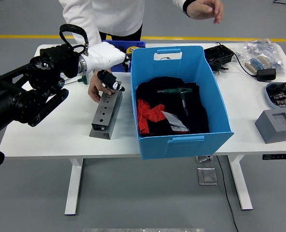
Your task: Lift tool from toolbox,place it in box,lift tool from toolbox,place it in box
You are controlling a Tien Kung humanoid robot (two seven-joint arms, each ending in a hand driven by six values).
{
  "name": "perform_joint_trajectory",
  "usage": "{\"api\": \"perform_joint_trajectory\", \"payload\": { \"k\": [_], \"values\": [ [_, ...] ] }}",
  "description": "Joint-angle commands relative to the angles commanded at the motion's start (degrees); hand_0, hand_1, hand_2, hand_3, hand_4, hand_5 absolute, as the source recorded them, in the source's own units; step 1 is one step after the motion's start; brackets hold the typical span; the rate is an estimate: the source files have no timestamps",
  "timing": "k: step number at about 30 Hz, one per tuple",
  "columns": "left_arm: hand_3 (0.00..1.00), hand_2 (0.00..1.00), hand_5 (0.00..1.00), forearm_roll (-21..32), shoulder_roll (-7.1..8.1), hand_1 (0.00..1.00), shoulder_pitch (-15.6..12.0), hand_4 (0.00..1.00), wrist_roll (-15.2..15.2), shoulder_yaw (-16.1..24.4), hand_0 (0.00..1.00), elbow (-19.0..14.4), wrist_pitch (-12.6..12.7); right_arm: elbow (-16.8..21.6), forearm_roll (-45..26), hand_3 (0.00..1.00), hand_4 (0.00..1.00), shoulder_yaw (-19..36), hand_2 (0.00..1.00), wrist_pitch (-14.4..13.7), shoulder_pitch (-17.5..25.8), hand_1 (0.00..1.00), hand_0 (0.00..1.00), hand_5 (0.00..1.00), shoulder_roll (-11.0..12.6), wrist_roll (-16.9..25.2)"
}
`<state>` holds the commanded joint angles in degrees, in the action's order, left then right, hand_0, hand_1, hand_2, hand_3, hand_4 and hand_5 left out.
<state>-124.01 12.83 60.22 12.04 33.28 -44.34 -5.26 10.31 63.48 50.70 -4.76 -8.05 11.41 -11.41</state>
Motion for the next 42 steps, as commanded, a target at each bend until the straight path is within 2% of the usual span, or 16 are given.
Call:
{"api": "perform_joint_trajectory", "payload": {
  "k": [7,11,15,16,20,23,26,27,28,32,33,34,38,40,41,42],
  "values": [
    [0.655,0.785,0.47,-0.28,-0.79,0.778,0.58,0.967,-0.06,-2.1,0.741,2.09,0.22,0.0,-0.77,0.571,0.835,-0.61,0.731,-0.12,-0.13,0.641,0.657,0.658,0.06,0.1],
    [0.65,0.793,0.485,-0.86,-0.71,0.784,-0.28,0.928,-0.81,-0.34,0.748,1.37,1.06,0.0,-1.07,0.572,0.835,-0.86,0.731,-0.15,-0.21,0.64,0.659,0.658,0.09,0.18],
    [0.65,0.793,0.485,-2.04,0.58,0.784,-3.46,0.928,-3.44,5.26,0.748,-2.61,1.79,0.0,-1.68,0.572,0.835,-1.2,0.731,-0.2,-0.37,0.64,0.659,0.658,0.18,0.35],
    [0.648,0.76,0.48,-2.47,0.95,0.709,-4.65,0.913,-4.25,7.14,0.621,-4.04,2.16,0.0,-1.84,0.572,0.835,-1.23,0.73,-0.23,-0.41,0.641,0.657,0.658,0.2,0.39],
    [0.648,0.76,0.48,-3.2,2.11,0.709,-9.35,0.913,-6.64,14.52,0.621,-9.86,3.5,0.0,-2.26,0.572,0.835,-1.26,0.73,-0.32,-0.62,0.641,0.657,0.658,0.25,0.5],
    [0.647,0.738,0.486,-4.31,2.65,0.692,-12.45,0.914,-8.49,18.15,0.586,-13.39,3.47,0.0,-1.98,0.571,0.835,-1.29,0.731,-0.2,-0.84,0.64,0.656,0.658,0.32,0.55],
    [0.647,0.738,0.486,-4.44,2.61,0.692,-14.5,0.914,-10.49,20.48,0.586,-15.24,4.33,0.0,-2.04,0.571,0.835,-1.25,0.731,-0.2,-0.88,0.64,0.656,0.658,0.35,0.59],
    [0.647,0.738,0.486,-2.93,2.26,0.692,-16.01,0.914,-12.37,22.04,0.586,-16.4,5.64,0.0,-2.31,0.571,0.835,-1.37,0.731,-0.22,-0.9,0.64,0.656,0.658,0.39,0.65],
    [0.631,0.661,0.5,-1.24,2.0,0.591,-17.19,0.898,-14.1,23.17,0.417,-17.06,6.74,0.0,-2.38,0.571,0.835,-1.39,0.731,-0.24,-0.9,0.64,0.653,0.658,0.4,0.68],
    [0.631,0.661,0.5,7.59,0.5,0.591,-22.22,0.898,-21.8,26.13,0.417,-20.08,11.04,0.0,-2.26,0.571,0.835,-1.18,0.731,-0.29,-0.89,0.64,0.653,0.658,0.34,0.66],
    [0.631,0.661,0.5,9.83,0.22,0.591,-23.12,0.898,-23.38,26.34,0.417,-20.63,11.72,0.0,-2.22,0.571,0.835,-1.14,0.731,-0.29,-0.89,0.64,0.653,0.658,0.32,0.64],
    [0.633,0.637,0.526,12.06,-0.1,0.546,-24.1,0.808,-24.89,26.43,0.364,-21.25,12.57,0.0,-2.13,0.571,0.835,-1.06,0.73,-0.31,-0.88,0.641,0.652,0.658,0.3,0.62],
    [0.633,0.637,0.526,22.12,-0.94,0.546,-27.29,0.808,-30.78,25.69,0.364,-23.57,16.6,0.0,-1.86,0.571,0.835,-0.88,0.73,-0.32,-0.83,0.641,0.652,0.658,0.21,0.53],
    [0.633,0.637,0.526,26.59,-1.09,0.546,-28.15,0.808,-32.44,25.22,0.364,-24.19,18.13,0.0,-1.88,0.571,0.835,-0.86,0.73,-0.33,-0.83,0.641,0.652,0.658,0.19,0.53],
    [0.679,0.649,0.585,29.19,-1.2,0.538,-28.68,0.744,-33.05,25.03,0.35,-24.44,19.32,0.0,-1.89,0.571,0.835,-0.86,0.731,-0.35,-0.82,0.641,0.649,0.658,0.17,0.52],
    [0.679,0.649,0.585,31.8,-1.3,0.538,-29.03,0.744,-33.09,24.98,0.35,-24.48,20.29,0.0,-1.82,0.571,0.835,-0.8,0.731,-0.36,-0.81,0.641,0.649,0.658,0.14,0.51]
  ]
}}
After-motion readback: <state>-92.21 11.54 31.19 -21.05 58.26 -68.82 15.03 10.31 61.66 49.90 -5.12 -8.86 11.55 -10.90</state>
